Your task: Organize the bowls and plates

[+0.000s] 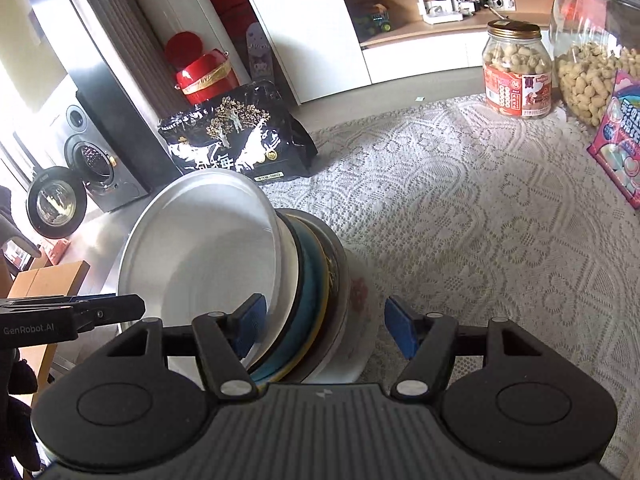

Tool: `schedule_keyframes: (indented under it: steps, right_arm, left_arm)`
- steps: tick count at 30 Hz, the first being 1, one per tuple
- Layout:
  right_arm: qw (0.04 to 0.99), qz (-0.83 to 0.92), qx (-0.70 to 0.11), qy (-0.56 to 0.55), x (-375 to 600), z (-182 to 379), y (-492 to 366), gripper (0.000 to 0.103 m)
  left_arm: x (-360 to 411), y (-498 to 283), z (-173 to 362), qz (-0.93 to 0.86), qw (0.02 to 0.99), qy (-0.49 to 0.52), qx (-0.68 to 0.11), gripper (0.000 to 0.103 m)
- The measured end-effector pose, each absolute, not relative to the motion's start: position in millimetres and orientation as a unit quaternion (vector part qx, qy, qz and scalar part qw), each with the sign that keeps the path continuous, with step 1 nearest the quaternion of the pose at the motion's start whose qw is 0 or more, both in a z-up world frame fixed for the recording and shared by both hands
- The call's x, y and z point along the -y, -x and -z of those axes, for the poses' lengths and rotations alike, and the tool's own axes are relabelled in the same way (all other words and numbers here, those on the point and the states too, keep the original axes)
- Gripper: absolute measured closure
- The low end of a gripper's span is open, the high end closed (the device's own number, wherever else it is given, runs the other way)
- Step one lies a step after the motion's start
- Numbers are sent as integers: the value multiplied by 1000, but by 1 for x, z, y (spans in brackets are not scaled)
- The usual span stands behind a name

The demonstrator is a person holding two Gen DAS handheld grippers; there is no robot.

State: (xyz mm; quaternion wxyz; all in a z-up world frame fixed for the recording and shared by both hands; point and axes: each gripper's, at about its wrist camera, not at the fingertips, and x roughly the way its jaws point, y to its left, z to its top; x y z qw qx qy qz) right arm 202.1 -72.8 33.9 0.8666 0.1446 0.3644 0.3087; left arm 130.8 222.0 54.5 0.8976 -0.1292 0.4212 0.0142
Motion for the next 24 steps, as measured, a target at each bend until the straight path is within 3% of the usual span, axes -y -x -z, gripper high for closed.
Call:
schedule_keyframes:
  steps: [7,11,13,16,24]
  right_arm:
    - [896,-326,-271,-133,94,-47,-145,36]
    - [909,-321,-240,-115,107,-36,-107,33]
    - [919,-313,-225,-86,108,-25,-84,33]
    - [924,-307,-215,-80,114,-6,-57,33]
    - [928,-315,-188,-68,112,19,-15,33]
  left_arm:
    - [-187,-71,-83,-67,943,120,-302,65]
    - [-158,-21,-62,-90,960,141,-224,70]
    - [-143,-4,-45,-93,963,138,-212,80]
    - [-120,18,-22,-81,964,128,-216,84]
    - [-84,50,-7,-70,971,118,-197,86]
